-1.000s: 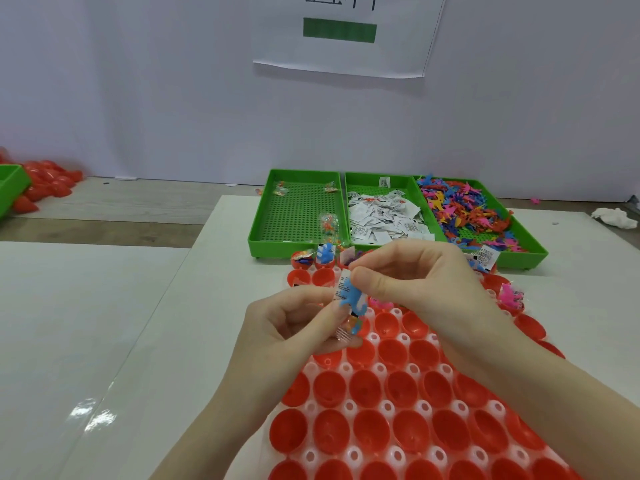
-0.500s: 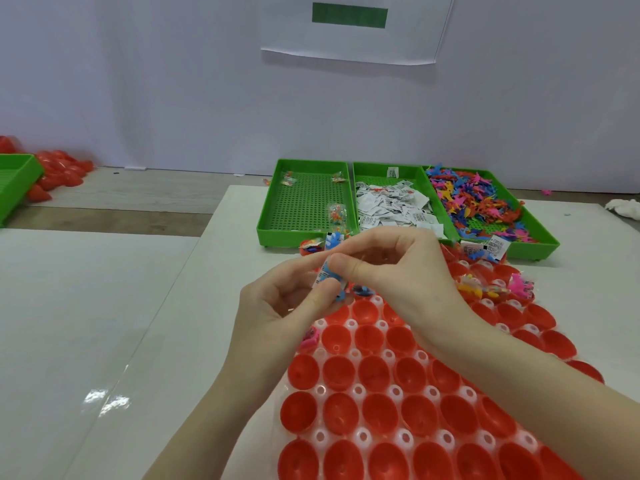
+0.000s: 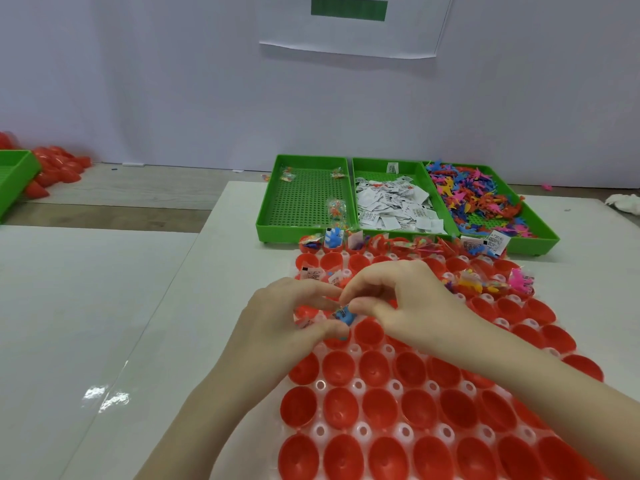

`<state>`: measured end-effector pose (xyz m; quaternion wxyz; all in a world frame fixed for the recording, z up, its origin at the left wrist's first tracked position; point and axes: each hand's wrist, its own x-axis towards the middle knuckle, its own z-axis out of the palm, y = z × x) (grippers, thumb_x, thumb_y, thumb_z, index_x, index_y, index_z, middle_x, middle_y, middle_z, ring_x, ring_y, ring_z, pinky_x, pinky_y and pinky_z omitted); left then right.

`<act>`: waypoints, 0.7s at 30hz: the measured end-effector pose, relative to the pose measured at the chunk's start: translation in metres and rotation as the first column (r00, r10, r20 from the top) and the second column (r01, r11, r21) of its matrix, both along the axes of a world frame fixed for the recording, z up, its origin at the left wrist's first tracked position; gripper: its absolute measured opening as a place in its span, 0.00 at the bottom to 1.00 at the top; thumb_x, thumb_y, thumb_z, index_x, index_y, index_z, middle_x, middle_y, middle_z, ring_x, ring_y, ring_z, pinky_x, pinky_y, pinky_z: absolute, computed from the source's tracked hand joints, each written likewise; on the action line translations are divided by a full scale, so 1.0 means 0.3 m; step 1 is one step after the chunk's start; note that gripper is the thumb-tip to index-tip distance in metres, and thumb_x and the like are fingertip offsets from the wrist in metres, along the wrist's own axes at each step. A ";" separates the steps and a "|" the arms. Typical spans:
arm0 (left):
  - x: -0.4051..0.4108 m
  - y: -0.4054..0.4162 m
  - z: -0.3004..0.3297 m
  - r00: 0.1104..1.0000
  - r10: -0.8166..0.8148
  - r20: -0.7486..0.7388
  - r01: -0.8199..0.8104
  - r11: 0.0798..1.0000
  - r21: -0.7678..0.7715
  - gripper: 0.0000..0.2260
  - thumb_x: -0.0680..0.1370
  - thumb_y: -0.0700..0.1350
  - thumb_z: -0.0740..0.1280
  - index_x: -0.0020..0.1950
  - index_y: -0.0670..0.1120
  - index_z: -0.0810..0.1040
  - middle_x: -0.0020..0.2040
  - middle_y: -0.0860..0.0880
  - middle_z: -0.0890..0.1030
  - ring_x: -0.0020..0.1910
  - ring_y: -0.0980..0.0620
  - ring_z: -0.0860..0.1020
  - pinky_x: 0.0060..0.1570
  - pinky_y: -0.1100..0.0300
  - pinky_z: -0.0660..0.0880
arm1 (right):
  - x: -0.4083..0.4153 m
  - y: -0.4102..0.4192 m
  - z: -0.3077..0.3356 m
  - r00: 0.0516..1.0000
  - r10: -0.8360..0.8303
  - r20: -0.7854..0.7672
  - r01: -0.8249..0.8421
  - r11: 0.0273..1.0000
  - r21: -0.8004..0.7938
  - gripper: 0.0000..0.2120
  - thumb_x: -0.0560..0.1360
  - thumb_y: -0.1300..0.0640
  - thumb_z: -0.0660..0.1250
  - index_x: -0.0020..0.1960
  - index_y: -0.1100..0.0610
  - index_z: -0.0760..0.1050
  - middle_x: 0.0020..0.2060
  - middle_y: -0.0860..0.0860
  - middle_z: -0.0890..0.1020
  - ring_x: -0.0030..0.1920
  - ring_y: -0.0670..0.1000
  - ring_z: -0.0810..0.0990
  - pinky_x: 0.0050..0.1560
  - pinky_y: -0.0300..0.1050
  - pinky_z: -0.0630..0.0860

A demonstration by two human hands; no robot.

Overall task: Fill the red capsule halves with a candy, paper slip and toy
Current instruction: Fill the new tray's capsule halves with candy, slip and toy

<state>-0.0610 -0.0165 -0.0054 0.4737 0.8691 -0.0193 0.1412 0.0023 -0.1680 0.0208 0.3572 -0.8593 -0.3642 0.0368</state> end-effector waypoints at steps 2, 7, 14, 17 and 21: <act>0.001 0.009 -0.002 0.999 -0.027 -0.018 0.028 0.998 0.051 0.17 0.60 0.48 0.79 0.37 0.68 0.78 0.40 0.66 0.80 0.44 0.64 0.77 0.45 0.69 0.69 | -0.002 -0.001 -0.011 0.999 0.022 0.024 -0.021 0.999 -0.031 0.07 0.71 0.67 0.68 0.43 0.58 0.82 0.32 0.40 0.77 0.35 0.37 0.76 0.41 0.30 0.72; 0.002 0.000 -0.011 1.000 0.007 0.020 -0.011 0.976 0.217 0.13 0.61 0.46 0.79 0.43 0.53 0.83 0.29 0.70 0.75 0.45 0.62 0.74 0.52 0.57 0.69 | -0.013 -0.003 -0.029 0.986 0.122 0.118 -0.107 0.987 -0.123 0.06 0.72 0.66 0.66 0.46 0.60 0.80 0.38 0.43 0.74 0.41 0.37 0.69 0.45 0.25 0.65; -0.005 -0.013 -0.008 1.000 -0.006 0.015 0.002 0.963 0.269 0.12 0.65 0.46 0.77 0.47 0.52 0.80 0.30 0.64 0.75 0.43 0.59 0.75 0.49 0.56 0.69 | -0.005 -0.016 -0.034 0.964 0.227 0.136 -0.194 0.957 -0.217 0.09 0.71 0.64 0.69 0.51 0.58 0.78 0.41 0.45 0.76 0.42 0.38 0.68 0.46 0.30 0.65; -0.009 -0.013 -0.003 1.000 -0.009 0.012 0.005 0.967 0.254 0.13 0.67 0.45 0.76 0.50 0.53 0.80 0.32 0.65 0.75 0.43 0.55 0.78 0.51 0.51 0.72 | -0.005 -0.013 -0.042 0.964 0.205 0.167 -0.170 0.965 -0.200 0.10 0.72 0.63 0.67 0.53 0.57 0.78 0.46 0.48 0.81 0.46 0.40 0.71 0.49 0.29 0.65; -0.018 0.002 0.016 1.000 0.005 0.023 -0.009 0.982 0.186 0.13 0.65 0.48 0.66 0.45 0.64 0.75 0.34 0.66 0.77 0.45 0.60 0.78 0.52 0.65 0.70 | 0.002 -0.009 -0.036 0.969 0.183 0.168 -0.152 0.971 -0.184 0.09 0.72 0.62 0.68 0.52 0.56 0.78 0.45 0.47 0.80 0.45 0.36 0.68 0.47 0.29 0.64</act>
